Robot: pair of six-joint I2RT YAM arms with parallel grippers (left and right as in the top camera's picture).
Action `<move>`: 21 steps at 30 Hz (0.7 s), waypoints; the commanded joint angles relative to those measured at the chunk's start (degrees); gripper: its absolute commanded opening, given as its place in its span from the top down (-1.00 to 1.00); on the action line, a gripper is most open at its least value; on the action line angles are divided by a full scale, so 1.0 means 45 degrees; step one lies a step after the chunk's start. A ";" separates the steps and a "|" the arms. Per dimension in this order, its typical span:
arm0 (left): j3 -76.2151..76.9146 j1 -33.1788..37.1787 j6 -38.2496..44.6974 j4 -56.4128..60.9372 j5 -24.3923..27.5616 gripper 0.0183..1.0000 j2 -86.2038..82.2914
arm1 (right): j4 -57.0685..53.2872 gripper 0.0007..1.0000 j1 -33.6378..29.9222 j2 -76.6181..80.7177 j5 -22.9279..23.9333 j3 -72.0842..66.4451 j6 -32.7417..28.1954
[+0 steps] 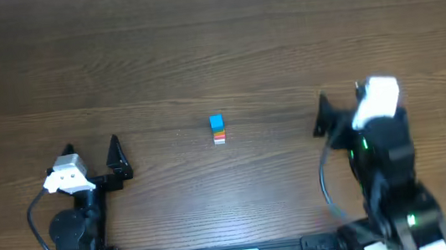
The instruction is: Stack Cubes
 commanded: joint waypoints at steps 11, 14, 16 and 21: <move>-0.0044 0.0068 0.0141 -0.0053 0.0126 -1.00 -0.0063 | 0.1666 -0.99 -0.3347 -0.6693 -0.4056 -0.4240 -0.0151; -0.0044 0.0068 0.0141 -0.0053 0.0126 -1.00 -0.0063 | 0.1875 -0.99 -0.3507 -0.7213 -0.4289 -0.4619 -0.0486; -0.0044 0.0068 0.0141 -0.0053 0.0126 -1.00 -0.0063 | 0.2229 -0.99 -0.3512 -0.7169 -0.4284 -0.4901 -0.0573; -0.0044 0.0068 0.0141 -0.0053 0.0126 -1.00 -0.0063 | 0.3536 -0.99 -0.3521 -0.7203 -0.4289 -0.5838 -0.0937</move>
